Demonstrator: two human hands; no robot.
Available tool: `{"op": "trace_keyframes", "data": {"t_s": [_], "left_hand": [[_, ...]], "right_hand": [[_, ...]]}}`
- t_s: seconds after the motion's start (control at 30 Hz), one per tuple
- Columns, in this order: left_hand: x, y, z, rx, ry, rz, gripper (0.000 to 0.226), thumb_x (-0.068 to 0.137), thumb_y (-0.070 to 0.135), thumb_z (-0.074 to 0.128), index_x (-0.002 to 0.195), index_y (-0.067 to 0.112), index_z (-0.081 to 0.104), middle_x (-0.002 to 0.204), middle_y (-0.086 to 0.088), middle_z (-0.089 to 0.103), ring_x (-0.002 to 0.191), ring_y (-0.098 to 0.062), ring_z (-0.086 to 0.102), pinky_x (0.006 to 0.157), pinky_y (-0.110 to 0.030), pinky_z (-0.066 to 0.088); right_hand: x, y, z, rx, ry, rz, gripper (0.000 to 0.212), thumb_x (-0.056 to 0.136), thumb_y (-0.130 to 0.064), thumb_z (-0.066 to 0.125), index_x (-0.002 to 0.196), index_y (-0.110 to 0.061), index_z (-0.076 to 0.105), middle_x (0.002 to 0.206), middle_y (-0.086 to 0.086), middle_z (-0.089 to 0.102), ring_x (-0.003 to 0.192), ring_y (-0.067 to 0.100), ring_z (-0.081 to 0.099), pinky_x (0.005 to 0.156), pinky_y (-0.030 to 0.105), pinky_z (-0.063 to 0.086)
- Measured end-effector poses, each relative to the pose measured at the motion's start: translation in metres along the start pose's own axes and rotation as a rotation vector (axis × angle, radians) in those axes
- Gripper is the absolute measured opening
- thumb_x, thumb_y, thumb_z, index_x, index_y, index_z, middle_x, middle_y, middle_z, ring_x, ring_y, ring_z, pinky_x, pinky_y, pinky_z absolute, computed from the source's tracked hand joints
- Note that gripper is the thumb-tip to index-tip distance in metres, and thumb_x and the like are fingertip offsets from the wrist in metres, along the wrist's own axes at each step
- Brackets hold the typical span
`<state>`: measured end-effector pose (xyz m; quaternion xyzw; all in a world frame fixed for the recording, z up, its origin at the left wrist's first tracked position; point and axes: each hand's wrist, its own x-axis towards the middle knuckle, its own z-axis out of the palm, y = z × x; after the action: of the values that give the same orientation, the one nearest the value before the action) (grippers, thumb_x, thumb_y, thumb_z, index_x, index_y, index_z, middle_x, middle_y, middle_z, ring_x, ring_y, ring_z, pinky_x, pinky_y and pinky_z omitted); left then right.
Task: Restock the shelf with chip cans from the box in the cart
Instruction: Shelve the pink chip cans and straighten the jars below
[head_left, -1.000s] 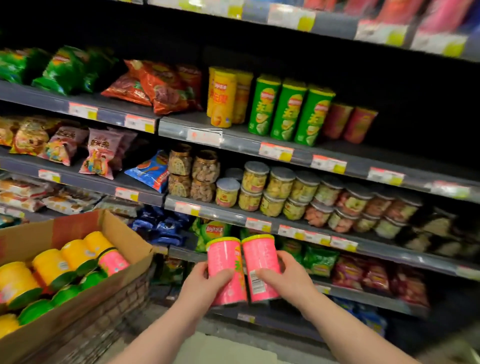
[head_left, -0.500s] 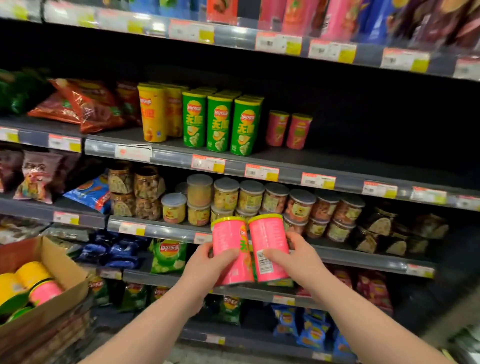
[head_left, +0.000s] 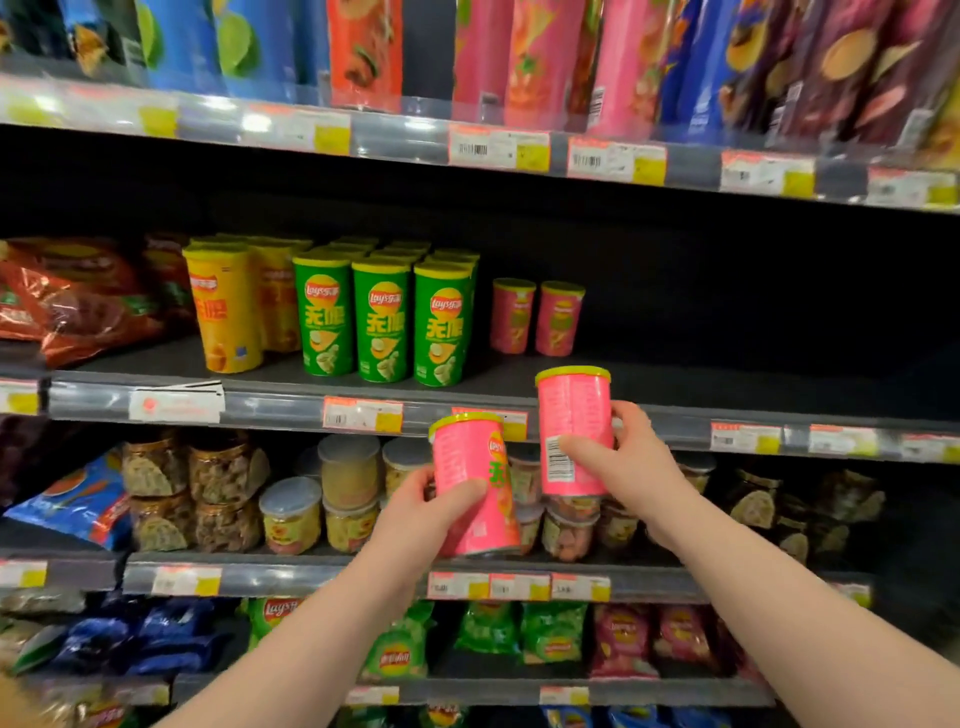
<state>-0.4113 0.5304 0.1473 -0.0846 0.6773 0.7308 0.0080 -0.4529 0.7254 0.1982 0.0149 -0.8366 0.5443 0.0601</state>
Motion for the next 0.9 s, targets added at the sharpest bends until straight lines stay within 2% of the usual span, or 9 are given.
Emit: {"op": "trace_keyframes", "data": {"t_s": [0.13, 0.23, 0.3, 0.4, 0.5, 0.7, 0.83, 0.9], "left_hand": [[0.034, 0.018, -0.008, -0.005, -0.034, 0.034, 0.039, 0.083, 0.031, 0.069, 0.116, 0.021, 0.052, 0.103, -0.003, 0.069, 0.083, -0.017, 0.069, 0.060, -0.024, 0.048], [0.057, 0.027, -0.020, -0.016, -0.051, 0.073, 0.047, 0.075, 0.031, 0.077, 0.114, 0.019, 0.054, 0.103, -0.004, 0.069, 0.085, -0.017, 0.069, 0.066, -0.027, 0.051], [0.071, 0.032, -0.029, -0.001, -0.060, 0.094, 0.054, 0.067, 0.035, 0.079, 0.114, 0.020, 0.055, 0.102, -0.003, 0.070, 0.087, -0.017, 0.070, 0.072, -0.031, 0.054], [0.088, 0.038, -0.039, -0.018, -0.078, 0.105, 0.055, 0.067, 0.035, 0.079, 0.114, 0.021, 0.054, 0.105, -0.003, 0.070, 0.089, -0.018, 0.070, 0.080, -0.038, 0.056], [0.099, 0.042, -0.043, -0.029, -0.087, 0.112, 0.055, 0.066, 0.036, 0.078, 0.114, 0.023, 0.053, 0.106, -0.004, 0.069, 0.089, -0.019, 0.071, 0.084, -0.042, 0.056], [0.107, 0.046, -0.046, -0.049, -0.093, 0.110, 0.036, 0.080, 0.027, 0.073, 0.109, 0.027, 0.052, 0.105, -0.001, 0.068, 0.089, -0.018, 0.070, 0.081, -0.039, 0.056], [0.108, 0.048, -0.044, -0.076, -0.076, 0.127, 0.045, 0.073, 0.030, 0.078, 0.110, 0.025, 0.054, 0.104, -0.001, 0.069, 0.086, -0.017, 0.071, 0.077, -0.036, 0.056], [0.108, 0.048, -0.040, -0.086, -0.057, 0.128, 0.055, 0.062, 0.035, 0.076, 0.112, 0.025, 0.054, 0.105, -0.002, 0.069, 0.087, -0.017, 0.071, 0.078, -0.037, 0.056]], "right_hand": [[0.050, -0.020, 0.004, -0.008, 0.107, -0.025, 0.077, 0.080, -0.028, 0.072, 0.143, -0.017, 0.028, 0.126, 0.004, 0.054, 0.107, 0.020, 0.058, 0.093, 0.039, 0.049], [0.086, -0.033, 0.015, -0.001, 0.155, -0.027, 0.073, 0.081, -0.021, 0.072, 0.141, -0.016, 0.030, 0.123, 0.005, 0.054, 0.104, 0.021, 0.056, 0.089, 0.036, 0.048], [0.108, -0.037, 0.023, -0.011, 0.176, -0.008, 0.073, 0.079, -0.020, 0.073, 0.139, -0.015, 0.031, 0.126, 0.007, 0.054, 0.109, 0.025, 0.057, 0.093, 0.041, 0.048], [0.134, -0.038, 0.037, -0.052, 0.215, 0.004, 0.070, 0.074, -0.021, 0.077, 0.131, -0.012, 0.036, 0.125, 0.010, 0.053, 0.111, 0.028, 0.056, 0.095, 0.046, 0.048], [0.153, -0.036, 0.050, -0.086, 0.229, -0.012, 0.078, 0.069, -0.021, 0.081, 0.132, -0.012, 0.035, 0.126, 0.011, 0.051, 0.114, 0.029, 0.055, 0.096, 0.046, 0.047], [0.185, -0.027, 0.068, -0.201, 0.217, -0.020, 0.100, 0.062, -0.030, 0.087, 0.141, -0.012, 0.027, 0.137, 0.014, 0.041, 0.124, 0.033, 0.048, 0.102, 0.050, 0.043], [0.206, -0.029, 0.074, -0.218, 0.208, -0.007, 0.104, 0.062, -0.031, 0.088, 0.141, -0.012, 0.022, 0.141, 0.015, 0.038, 0.129, 0.034, 0.042, 0.106, 0.048, 0.039], [0.215, -0.027, 0.075, -0.214, 0.190, -0.002, 0.103, 0.065, -0.031, 0.086, 0.141, -0.010, 0.018, 0.140, 0.015, 0.039, 0.128, 0.034, 0.043, 0.105, 0.044, 0.039]]}}
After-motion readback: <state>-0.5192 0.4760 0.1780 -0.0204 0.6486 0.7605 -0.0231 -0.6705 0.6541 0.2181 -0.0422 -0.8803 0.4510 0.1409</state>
